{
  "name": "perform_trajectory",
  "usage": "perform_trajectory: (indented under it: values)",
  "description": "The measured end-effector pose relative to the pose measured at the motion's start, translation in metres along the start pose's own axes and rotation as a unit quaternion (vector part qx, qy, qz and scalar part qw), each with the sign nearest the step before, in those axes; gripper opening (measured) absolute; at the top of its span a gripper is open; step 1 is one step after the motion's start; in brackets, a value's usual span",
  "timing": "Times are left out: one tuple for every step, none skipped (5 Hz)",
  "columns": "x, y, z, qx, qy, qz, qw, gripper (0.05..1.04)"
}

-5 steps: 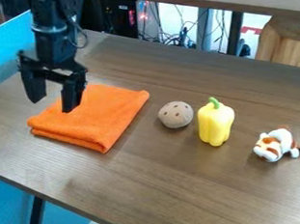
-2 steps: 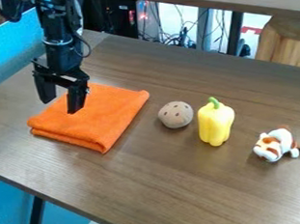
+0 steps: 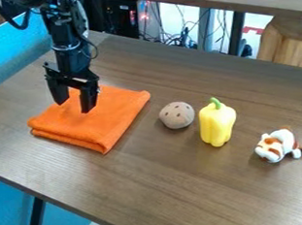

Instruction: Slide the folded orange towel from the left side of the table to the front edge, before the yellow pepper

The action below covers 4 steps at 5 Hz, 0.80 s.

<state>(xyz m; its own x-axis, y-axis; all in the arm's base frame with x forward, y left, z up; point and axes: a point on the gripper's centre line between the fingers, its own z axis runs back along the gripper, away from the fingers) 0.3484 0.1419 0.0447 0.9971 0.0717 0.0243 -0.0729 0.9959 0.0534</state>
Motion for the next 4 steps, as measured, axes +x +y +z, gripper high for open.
perform_trajectory:
  values:
    - [0.007, -0.009, -0.001, -0.028, -0.024, 0.031, 0.9988, 1.001]
    - [-0.009, -0.008, -0.013, -0.013, 0.032, 0.045, 0.9984, 1.001]
    - [-0.031, -0.016, -0.021, 0.022, 0.071, 0.06, 0.9954, 1.002]
    - [-0.056, -0.022, -0.022, 0.03, 0.084, 0.06, 0.9942, 1.002]
